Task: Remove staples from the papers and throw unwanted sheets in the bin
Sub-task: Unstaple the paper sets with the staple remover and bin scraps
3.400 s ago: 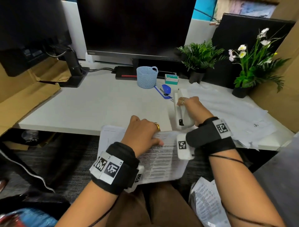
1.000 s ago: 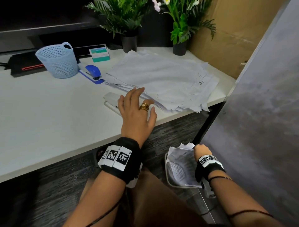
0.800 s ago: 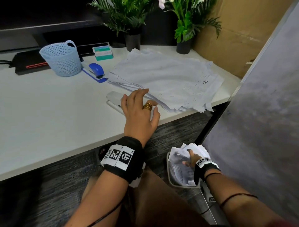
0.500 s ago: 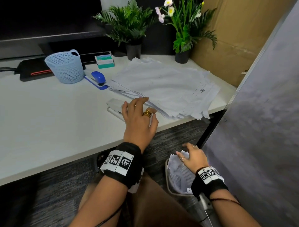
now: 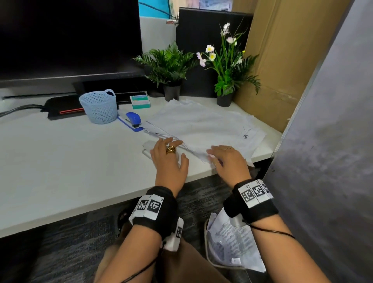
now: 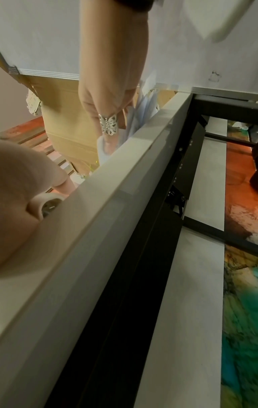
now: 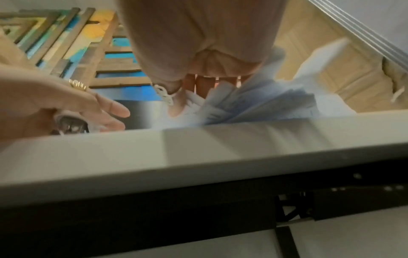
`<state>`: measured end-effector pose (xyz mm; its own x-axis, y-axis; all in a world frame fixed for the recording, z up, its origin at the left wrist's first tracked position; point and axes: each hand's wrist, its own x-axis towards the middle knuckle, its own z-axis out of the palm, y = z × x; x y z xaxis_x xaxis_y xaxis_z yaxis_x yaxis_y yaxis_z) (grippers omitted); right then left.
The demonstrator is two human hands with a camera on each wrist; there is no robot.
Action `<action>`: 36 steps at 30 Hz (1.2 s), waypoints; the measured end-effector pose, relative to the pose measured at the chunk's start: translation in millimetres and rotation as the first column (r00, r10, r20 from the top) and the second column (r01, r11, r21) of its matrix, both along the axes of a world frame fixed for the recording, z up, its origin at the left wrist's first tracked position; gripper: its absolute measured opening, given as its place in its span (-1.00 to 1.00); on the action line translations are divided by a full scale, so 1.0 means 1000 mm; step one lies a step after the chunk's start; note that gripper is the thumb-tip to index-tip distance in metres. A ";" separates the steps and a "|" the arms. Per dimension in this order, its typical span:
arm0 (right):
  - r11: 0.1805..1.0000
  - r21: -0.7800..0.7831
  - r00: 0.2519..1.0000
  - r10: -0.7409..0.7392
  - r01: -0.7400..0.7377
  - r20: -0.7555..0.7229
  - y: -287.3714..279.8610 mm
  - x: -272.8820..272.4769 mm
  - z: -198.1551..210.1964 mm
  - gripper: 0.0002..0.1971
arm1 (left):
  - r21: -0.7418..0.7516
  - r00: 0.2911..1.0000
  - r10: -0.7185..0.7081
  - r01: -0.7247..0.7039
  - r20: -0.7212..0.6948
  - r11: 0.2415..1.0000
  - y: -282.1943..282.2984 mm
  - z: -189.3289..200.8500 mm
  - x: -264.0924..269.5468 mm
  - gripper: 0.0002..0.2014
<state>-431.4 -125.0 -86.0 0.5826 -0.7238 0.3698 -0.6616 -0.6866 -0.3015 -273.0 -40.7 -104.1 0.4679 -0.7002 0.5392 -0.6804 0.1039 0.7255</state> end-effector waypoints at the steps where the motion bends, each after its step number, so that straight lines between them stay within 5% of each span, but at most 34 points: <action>1: 1.000 0.010 0.997 -0.013 0.013 0.081 0.000 0.001 0.000 -0.71 | -0.007 1.000 -0.003 0.003 0.005 1.000 0.000 0.000 0.000 -0.64; 8: 0.979 -0.072 0.846 -0.126 0.190 0.519 0.003 0.014 0.023 -0.80 | -0.023 1.000 -0.017 0.017 -0.019 1.000 -0.002 0.001 0.000 -0.72; 12: 0.968 -0.224 0.745 0.064 0.117 0.664 0.021 0.028 0.036 -0.69 | 0.005 0.989 -0.073 0.074 -0.132 0.997 0.004 0.017 0.001 -0.49; 15: 0.957 -0.278 0.775 0.236 -0.082 0.586 0.037 0.041 0.030 -0.61 | -0.049 0.942 -0.091 0.080 -0.323 0.996 0.019 0.045 0.010 -0.37; 22: 0.898 -0.240 0.816 0.436 -0.369 0.380 0.070 0.080 0.012 -0.65 | 0.045 0.853 0.193 -0.196 -0.486 0.980 0.052 0.057 0.091 -0.73; 25: 0.985 -0.049 0.915 0.173 -0.167 0.365 0.070 0.094 0.017 -0.73 | 0.021 0.840 0.267 -0.292 -0.472 0.956 0.077 0.058 0.111 -0.72; 28: 0.970 0.240 0.956 -0.097 0.029 0.277 0.058 0.095 0.023 -0.63 | 0.005 0.835 0.300 -0.335 -0.461 0.942 0.104 0.058 0.130 -0.58; 36: 0.952 0.294 0.995 -0.073 0.088 -0.062 0.049 0.128 0.030 -0.53 | 0.438 0.877 0.456 -0.353 -0.153 0.827 0.175 0.048 0.169 -0.46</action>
